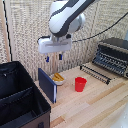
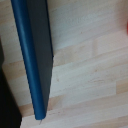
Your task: Please shift your gripper toward the book. Carefully hold the book with your gripper. Gently transport the book using your gripper to the caddy's front section. Safely let the book go into the caddy's front area.
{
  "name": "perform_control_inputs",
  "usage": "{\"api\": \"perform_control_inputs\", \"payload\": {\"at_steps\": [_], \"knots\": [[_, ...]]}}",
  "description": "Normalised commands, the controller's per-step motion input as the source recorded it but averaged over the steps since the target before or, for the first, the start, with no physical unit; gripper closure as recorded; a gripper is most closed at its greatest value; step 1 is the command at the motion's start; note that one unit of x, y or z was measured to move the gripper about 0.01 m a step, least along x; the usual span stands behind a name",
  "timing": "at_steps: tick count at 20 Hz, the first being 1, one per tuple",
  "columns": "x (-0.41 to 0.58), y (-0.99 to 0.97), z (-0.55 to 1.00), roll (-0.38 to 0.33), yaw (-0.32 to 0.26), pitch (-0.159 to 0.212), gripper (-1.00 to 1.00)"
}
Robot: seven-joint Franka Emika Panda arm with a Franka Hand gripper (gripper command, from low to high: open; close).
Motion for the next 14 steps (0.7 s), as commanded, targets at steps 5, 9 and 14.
{"api": "perform_control_inputs", "payload": {"at_steps": [5, 9, 14], "knots": [[0.217, 0.23, -0.19, -0.031, 0.001, 0.019, -1.0], [0.223, 0.32, -0.18, -0.041, 0.014, 0.034, -1.0], [0.281, 0.34, -0.19, -0.054, 0.037, 0.049, -1.0]]}}
